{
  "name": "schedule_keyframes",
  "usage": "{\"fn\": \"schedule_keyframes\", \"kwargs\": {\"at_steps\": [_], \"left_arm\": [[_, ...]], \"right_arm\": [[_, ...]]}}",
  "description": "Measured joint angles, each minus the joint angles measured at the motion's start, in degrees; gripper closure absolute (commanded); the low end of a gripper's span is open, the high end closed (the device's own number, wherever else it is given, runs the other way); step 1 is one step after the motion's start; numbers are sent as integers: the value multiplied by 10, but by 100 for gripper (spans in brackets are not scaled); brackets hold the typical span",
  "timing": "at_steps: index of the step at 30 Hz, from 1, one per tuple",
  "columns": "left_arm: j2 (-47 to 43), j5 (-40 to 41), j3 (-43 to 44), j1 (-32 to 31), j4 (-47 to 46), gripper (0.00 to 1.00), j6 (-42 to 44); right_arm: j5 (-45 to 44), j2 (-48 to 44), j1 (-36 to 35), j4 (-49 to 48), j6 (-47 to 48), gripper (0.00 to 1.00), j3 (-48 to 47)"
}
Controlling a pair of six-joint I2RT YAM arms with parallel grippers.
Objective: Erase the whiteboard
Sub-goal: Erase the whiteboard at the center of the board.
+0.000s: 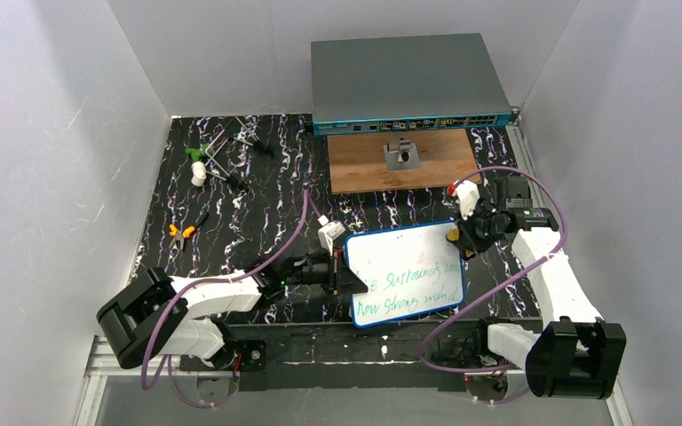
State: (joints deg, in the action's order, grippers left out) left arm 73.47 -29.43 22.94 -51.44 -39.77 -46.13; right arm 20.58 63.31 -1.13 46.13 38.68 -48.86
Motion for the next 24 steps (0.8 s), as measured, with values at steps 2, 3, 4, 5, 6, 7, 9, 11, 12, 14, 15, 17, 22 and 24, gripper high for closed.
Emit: {"fn": "schedule_keyframes", "kwargs": {"at_steps": [2, 3, 4, 5, 6, 7, 9, 11, 12, 14, 15, 17, 22, 24], "left_arm": [[0, 0, 0, 0, 0, 100, 0], [0, 0, 0, 0, 0, 100, 0], [0, 0, 0, 0, 0, 100, 0], [0, 0, 0, 0, 0, 100, 1], [0, 0, 0, 0, -1, 100, 1], [-1, 0, 0, 0, -1, 100, 1], [-1, 0, 0, 0, -1, 100, 1], [-1, 0, 0, 0, -1, 100, 1], [-1, 0, 0, 0, -1, 100, 1], [-1, 0, 0, 0, -1, 100, 0], [-1, 0, 0, 0, -1, 100, 0], [-1, 2, 0, 1, 0, 100, 0], [-1, 3, 0, 3, 2, 100, -3], [-1, 2, 0, 3, 2, 100, -3]], "right_arm": [[22, -4, 0, 22, 31, 99, 14], [33, -9, -1, 32, 41, 99, 22], [45, -14, -1, 41, 49, 99, 28], [56, -18, -2, 49, 51, 99, 32], [64, -22, -2, 50, 49, 99, 33], [71, -27, -4, 47, 40, 99, 33], [71, -33, -5, 29, 15, 99, 33], [61, -33, -5, 3, -16, 99, 27], [51, -31, -5, -9, -32, 99, 22], [32, -23, -5, -29, -55, 99, 9], [21, -16, -5, -39, -63, 99, 1], [5, -1, -5, -50, -71, 99, -8], [7, 15, -5, -32, -47, 99, -10], [20, 16, -5, -13, -23, 99, -9]]}}
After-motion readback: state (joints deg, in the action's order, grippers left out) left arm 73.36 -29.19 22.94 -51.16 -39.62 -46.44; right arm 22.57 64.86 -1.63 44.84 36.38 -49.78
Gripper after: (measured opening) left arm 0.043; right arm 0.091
